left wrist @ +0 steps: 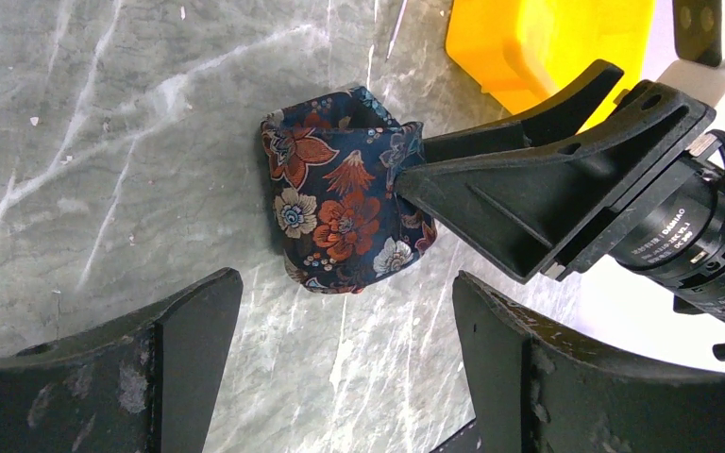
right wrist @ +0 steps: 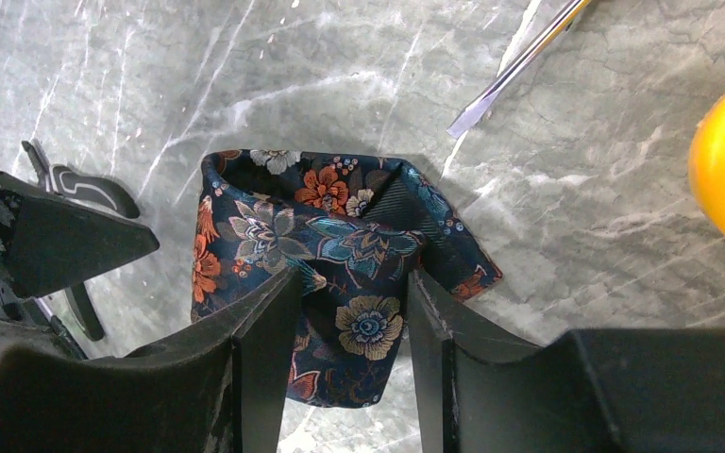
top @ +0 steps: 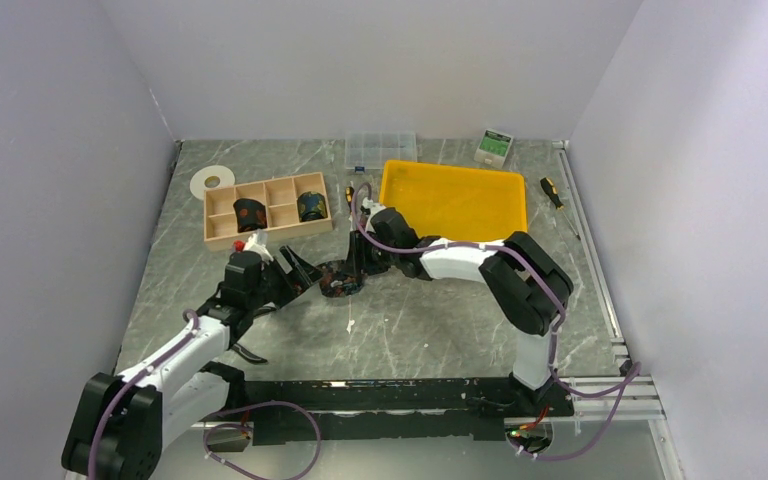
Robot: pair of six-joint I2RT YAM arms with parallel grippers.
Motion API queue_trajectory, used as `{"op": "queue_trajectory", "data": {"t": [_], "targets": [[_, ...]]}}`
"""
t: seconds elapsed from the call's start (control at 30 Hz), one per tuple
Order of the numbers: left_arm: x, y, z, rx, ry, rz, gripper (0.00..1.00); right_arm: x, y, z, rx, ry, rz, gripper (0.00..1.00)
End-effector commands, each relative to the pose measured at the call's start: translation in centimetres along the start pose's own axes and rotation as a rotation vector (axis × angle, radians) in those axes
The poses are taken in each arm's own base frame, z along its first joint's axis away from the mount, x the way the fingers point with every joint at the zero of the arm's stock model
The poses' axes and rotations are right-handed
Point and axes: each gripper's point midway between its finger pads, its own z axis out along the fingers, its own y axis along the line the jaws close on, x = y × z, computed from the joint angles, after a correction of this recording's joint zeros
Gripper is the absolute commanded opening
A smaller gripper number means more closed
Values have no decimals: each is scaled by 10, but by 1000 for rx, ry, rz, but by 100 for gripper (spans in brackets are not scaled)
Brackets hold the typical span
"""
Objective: Roll the ties
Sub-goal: Roll the tie at the center of the board, then pick up the tie at the center of the board.
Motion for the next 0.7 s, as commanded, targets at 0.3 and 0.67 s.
{"op": "queue_trajectory", "data": {"t": [0.3, 0.67], "targets": [[10, -5, 12, 77, 57, 27, 88, 4, -23, 1, 62, -1, 12, 45], [21, -3, 33, 54, 188, -16, 88, 14, -32, 1, 40, 2, 34, 44]]}}
